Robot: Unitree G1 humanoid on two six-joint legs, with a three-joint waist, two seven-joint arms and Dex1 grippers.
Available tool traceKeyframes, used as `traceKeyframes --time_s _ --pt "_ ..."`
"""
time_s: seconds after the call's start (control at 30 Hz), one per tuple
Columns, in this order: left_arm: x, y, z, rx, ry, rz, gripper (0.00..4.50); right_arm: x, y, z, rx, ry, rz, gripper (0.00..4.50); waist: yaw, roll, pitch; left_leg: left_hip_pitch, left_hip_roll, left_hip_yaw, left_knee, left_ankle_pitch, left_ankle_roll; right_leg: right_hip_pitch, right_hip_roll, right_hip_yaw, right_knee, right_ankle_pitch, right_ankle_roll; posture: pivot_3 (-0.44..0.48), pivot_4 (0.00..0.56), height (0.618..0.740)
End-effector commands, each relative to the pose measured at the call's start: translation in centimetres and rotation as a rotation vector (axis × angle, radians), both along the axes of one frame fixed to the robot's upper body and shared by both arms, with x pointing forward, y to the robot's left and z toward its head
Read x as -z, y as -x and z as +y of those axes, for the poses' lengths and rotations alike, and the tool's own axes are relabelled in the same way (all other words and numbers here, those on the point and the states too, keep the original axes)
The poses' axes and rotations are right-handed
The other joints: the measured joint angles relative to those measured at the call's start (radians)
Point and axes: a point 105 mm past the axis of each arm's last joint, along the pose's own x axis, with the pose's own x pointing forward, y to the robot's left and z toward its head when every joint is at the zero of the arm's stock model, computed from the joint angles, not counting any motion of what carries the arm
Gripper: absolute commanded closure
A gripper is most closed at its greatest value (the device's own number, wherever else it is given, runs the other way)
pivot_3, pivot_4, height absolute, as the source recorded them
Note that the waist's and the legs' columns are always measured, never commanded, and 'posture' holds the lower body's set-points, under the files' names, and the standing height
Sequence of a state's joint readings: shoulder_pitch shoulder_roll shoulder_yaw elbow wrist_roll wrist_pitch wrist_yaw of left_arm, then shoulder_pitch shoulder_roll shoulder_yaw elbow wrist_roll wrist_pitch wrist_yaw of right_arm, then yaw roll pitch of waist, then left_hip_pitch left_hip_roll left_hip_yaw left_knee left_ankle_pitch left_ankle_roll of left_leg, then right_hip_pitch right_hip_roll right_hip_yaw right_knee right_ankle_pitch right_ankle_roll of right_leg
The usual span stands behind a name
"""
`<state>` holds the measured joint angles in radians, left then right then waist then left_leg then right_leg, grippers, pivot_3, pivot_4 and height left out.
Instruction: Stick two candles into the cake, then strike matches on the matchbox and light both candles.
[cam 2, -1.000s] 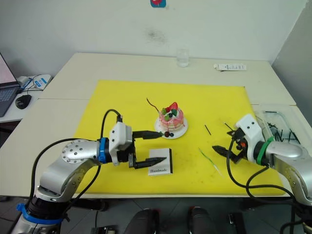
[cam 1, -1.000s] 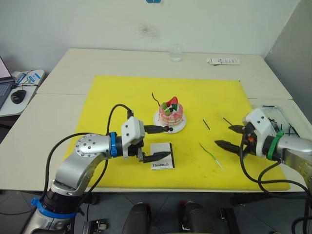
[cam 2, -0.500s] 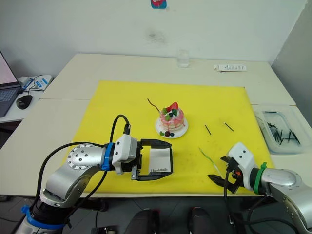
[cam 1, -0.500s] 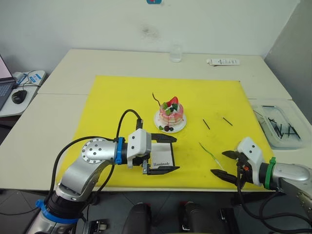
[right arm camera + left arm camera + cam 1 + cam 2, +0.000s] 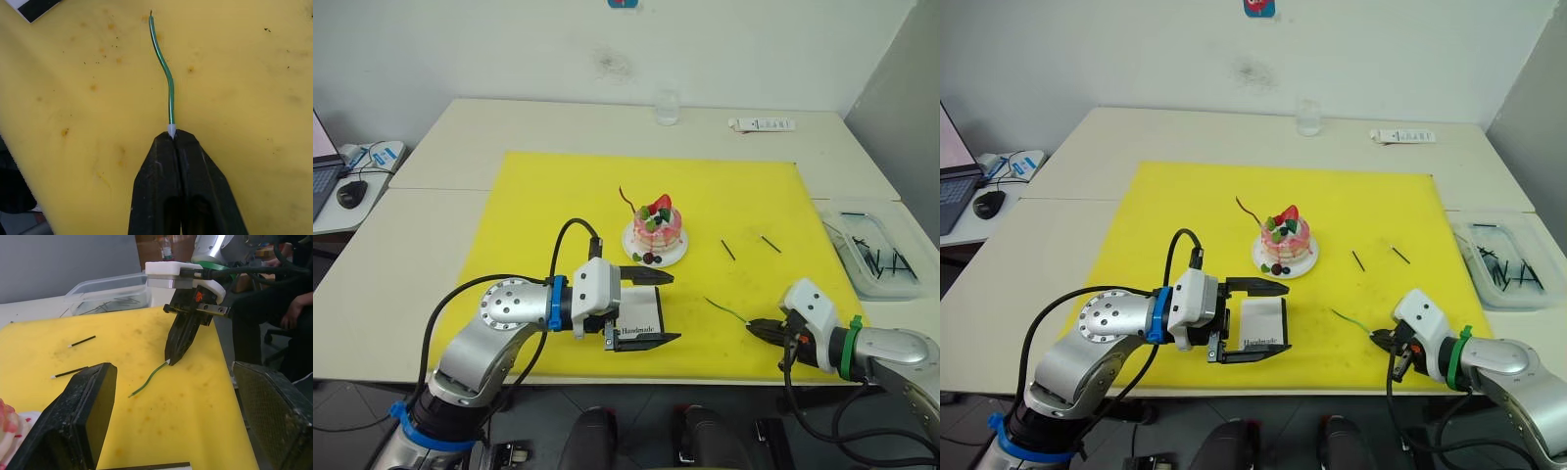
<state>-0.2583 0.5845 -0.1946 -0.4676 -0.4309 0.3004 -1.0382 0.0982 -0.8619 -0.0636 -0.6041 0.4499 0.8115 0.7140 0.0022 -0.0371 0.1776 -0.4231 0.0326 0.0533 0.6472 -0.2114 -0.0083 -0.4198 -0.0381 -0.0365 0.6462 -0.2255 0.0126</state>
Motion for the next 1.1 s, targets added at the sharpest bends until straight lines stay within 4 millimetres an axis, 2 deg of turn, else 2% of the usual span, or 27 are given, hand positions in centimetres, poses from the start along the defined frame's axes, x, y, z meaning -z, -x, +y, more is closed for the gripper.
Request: traceKeyframes --time_s 0.03,0.13,0.33,0.5,0.7,0.77,1.1 --pt "-0.4 0.7 -0.8 0.02 0.024 -0.024 0.33 -0.8 -0.7 -1.0 0.008 0.041 -0.039 4.45 0.0 0.0 0.0 0.0 0.0 0.0 0.0 0.0 0.0 0.0 0.0 0.0 0.0 0.0 0.0 0.0 0.15 0.74" --pt "-0.4 0.8 -1.1 0.024 0.036 -0.016 0.33 -1.8 -0.9 -2.1 -0.011 0.063 -0.042 4.45 0.002 0.0 0.0 0.0 0.0 0.0 0.0 0.0 0.0 0.0 0.0 0.0 0.0 0.0 0.0 0.0 0.15 0.74" --pt "-0.2 1.2 -1.6 0.066 0.03 0.0 0.33 -4.2 -0.4 -6.5 -0.08 0.178 -0.02 4.45 0.006 0.0 0.0 0.0 -0.001 0.0 0.0 0.0 0.0 0.0 0.0 0.001 0.0 -0.002 -0.003 0.0 0.15 0.74" --pt "-0.2 1.2 -2.1 0.075 0.036 -0.004 0.33 -3.9 1.0 -9.5 -0.104 0.227 0.029 4.45 0.013 0.0 0.0 0.001 -0.001 -0.001 0.0 0.0 0.0 0.001 0.001 0.0 0.0 -0.001 -0.001 0.0 0.15 0.74" --pt "-0.2 1.7 -2.8 0.087 0.047 -0.004 0.33 -2.9 0.9 -11.0 -0.141 0.268 -0.008 4.45 0.011 0.001 -0.001 0.004 -0.002 0.001 0.0 0.0 0.0 0.003 0.001 0.001 0.001 -0.001 -0.002 0.0 0.15 0.74" --pt "-0.2 1.7 -2.8 0.079 0.053 -0.001 0.33 -2.7 1.1 -11.3 -0.152 0.277 0.009 4.45 0.011 0.001 -0.001 0.007 -0.001 0.0 0.0 0.0 0.0 0.006 0.001 0.001 0.0 -0.003 -0.006 0.0 0.15 0.74" --pt "-0.1 1.9 -3.0 0.081 0.06 0.015 0.33 -2.0 1.6 -12.6 -0.145 0.338 0.088 4.45 0.012 0.002 -0.001 0.008 -0.001 0.0 0.0 0.0 0.0 0.008 0.0 0.001 0.0 -0.003 -0.006 0.0 0.15 0.74"
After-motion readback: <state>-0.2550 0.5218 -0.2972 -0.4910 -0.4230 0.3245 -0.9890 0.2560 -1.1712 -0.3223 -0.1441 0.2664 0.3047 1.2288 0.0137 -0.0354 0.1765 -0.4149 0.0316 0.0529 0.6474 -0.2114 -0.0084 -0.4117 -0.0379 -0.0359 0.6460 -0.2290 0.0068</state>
